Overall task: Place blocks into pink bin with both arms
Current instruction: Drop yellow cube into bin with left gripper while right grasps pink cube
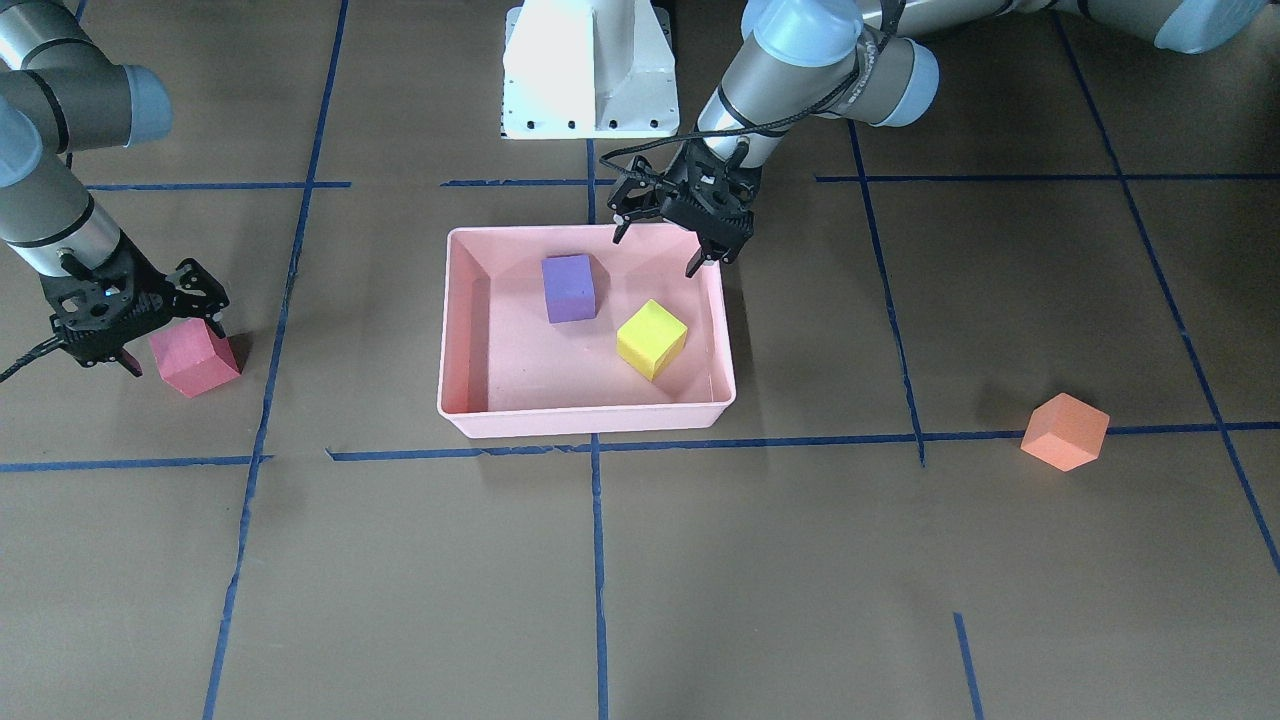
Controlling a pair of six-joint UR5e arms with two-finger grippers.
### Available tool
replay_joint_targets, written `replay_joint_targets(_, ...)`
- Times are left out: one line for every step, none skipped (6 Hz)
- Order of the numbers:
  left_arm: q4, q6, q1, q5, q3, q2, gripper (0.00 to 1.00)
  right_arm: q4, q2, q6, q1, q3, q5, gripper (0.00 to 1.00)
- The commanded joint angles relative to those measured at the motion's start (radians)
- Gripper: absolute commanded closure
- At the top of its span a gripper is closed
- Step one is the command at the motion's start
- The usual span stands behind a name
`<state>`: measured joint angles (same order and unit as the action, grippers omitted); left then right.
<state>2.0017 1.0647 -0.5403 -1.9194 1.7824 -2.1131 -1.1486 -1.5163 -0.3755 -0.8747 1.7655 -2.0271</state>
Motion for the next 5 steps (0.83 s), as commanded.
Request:
replay_joint_targets(0.000, 0.000, 0.000, 0.000, 0.002, 0.001, 0.00, 0.001, 0.010, 0.007, 0.046, -0.052, 0.008, 0.00)
replay_joint_targets(0.000, 0.000, 0.000, 0.000, 0.002, 0.001, 0.00, 0.001, 0.010, 0.007, 0.066, -0.076, 0.018, 0.00)
replay_joint_targets(0.000, 0.000, 0.000, -0.001, 0.003, 0.001, 0.00, 0.003, 0.011, 0.007, 0.077, -0.090, 0.021, 0.00)
replay_joint_targets(0.000, -0.002, -0.001, 0.000, 0.021, 0.002, 0.00, 0.001, 0.013, 0.001, 0.076, -0.084, 0.019, 0.52)
replay_joint_targets(0.000, -0.006, -0.026, 0.000, 0.070, 0.004, 0.00, 0.001, 0.016, 0.009, 0.076, -0.080, 0.007, 0.99)
